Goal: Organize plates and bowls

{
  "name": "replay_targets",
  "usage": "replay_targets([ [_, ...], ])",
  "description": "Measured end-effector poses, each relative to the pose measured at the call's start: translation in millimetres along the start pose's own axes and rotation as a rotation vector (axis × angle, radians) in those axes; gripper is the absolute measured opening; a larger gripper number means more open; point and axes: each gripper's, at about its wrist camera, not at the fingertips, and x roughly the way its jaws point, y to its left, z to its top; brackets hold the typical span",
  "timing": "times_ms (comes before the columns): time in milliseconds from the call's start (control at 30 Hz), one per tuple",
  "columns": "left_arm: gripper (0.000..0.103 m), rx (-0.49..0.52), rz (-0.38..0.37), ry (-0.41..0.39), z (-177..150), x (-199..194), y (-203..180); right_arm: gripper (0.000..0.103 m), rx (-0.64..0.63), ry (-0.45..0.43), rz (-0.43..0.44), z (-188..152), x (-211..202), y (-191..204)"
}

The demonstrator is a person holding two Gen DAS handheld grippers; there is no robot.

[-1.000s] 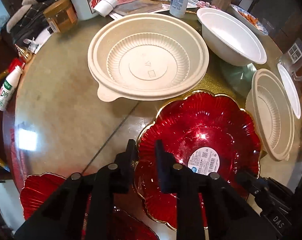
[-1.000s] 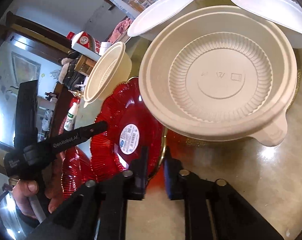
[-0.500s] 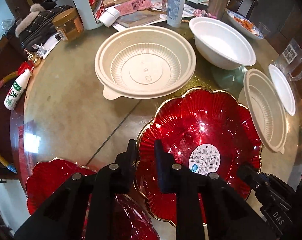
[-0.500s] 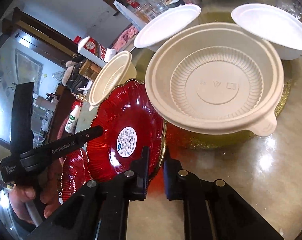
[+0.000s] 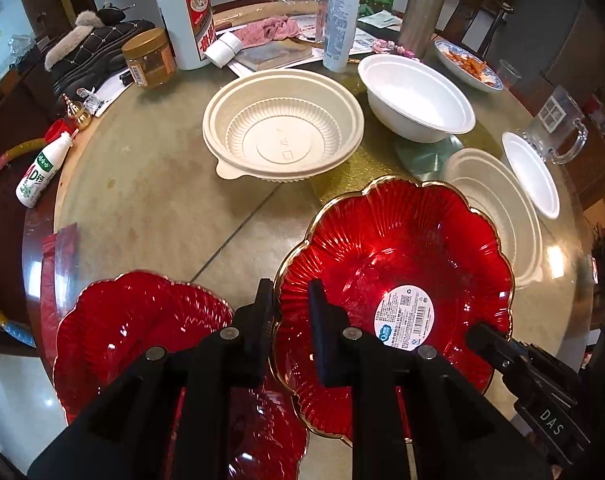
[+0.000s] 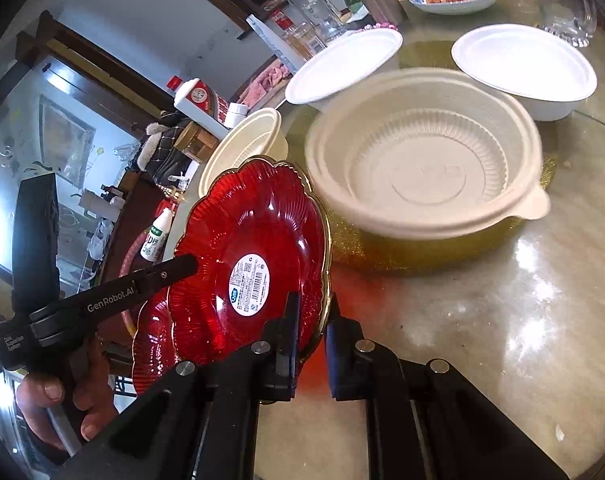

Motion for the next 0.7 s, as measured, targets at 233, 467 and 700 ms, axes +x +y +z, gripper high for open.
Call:
replay_targets([
  [233,0.014,0.002,-0.023,-0.010,-17,-9,-6,0.011,-0.004,-0.019,-0.003,-12,-19,-2],
  [467,0.014,0.017,-0.057,-0.039,-38,-17,-23,0.010,-0.005,-0.046,-0.019,-28,-42,-14],
  [700,0.014,-0.004,-0.101,-0.064,-61,-16,-30,0.010,-0.025,-0.046,-0.060,-44,-53,-25],
])
